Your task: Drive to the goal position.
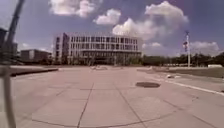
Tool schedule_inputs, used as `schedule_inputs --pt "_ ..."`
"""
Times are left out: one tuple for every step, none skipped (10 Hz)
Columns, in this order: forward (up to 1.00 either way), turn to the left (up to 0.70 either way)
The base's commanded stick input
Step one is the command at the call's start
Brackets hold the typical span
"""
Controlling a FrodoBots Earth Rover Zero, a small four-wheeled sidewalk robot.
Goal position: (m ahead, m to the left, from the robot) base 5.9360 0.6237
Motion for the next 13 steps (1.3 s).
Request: schedule_inputs --pt "0.85 0.0" --pt "0.85 0.0" --pt "0.85 0.0" --pt "0.85 0.0" --pt "0.85 0.0" --pt "0.85 0.0" --pt "0.85 0.0" --pt "0.85 0.0" --pt "0.85 0.0" --pt "0.85 0.0" --pt "0.85 0.0" --pt "0.85 0.0" --pt "0.85 0.0"
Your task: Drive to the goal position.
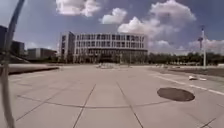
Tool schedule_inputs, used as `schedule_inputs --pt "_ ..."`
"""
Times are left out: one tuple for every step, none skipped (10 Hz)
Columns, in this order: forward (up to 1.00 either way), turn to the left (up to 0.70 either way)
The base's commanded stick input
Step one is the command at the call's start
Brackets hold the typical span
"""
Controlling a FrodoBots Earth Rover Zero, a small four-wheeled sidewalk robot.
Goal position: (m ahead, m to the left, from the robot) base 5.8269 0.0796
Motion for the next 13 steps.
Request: schedule_inputs --pt "0.85 0.0" --pt "0.85 0.0" --pt "0.85 0.0" --pt "0.85 0.0" --pt "0.85 0.0" --pt "0.85 0.0" --pt "0.85 0.0" --pt "0.85 0.0" --pt "0.85 0.0" --pt "0.85 0.0" --pt "0.85 0.0" --pt "0.85 0.0" --pt "0.85 0.0"
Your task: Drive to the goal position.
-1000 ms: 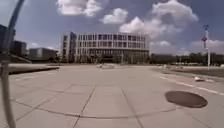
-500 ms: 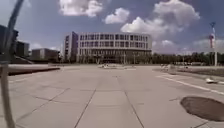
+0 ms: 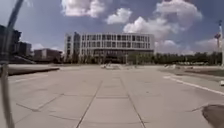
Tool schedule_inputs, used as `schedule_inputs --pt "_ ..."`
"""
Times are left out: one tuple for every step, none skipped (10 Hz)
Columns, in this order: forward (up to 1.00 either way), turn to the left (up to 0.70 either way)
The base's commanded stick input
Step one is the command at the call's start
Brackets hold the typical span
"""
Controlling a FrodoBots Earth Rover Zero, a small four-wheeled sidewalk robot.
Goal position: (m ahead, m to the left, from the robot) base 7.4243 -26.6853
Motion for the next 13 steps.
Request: schedule_inputs --pt "0.85 0.0" --pt "0.85 0.0" --pt "0.85 0.0" --pt "0.85 0.0" --pt "0.85 0.0" --pt "0.85 -0.02" --pt "0.85 -0.13" --pt "0.85 -0.33" --pt "0.85 -0.32" --pt "0.85 -0.32" --pt "0.85 -0.32" --pt "0.85 -0.32" --pt "0.85 -0.32"
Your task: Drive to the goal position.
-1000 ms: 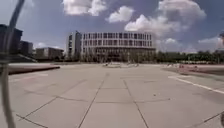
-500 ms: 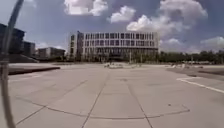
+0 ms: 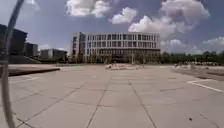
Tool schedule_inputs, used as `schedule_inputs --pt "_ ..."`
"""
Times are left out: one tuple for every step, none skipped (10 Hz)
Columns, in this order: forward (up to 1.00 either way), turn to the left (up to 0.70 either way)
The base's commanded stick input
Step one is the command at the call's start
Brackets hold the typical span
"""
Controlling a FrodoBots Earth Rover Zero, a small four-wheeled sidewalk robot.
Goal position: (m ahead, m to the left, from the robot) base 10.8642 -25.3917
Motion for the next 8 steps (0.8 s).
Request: schedule_inputs --pt "0.85 -0.32" --pt "0.85 -0.31" --pt "0.85 -0.31" --pt "0.85 -0.31" --pt "0.85 -0.3" --pt "0.85 -0.3" --pt "0.85 -0.3" --pt "0.85 -0.29"
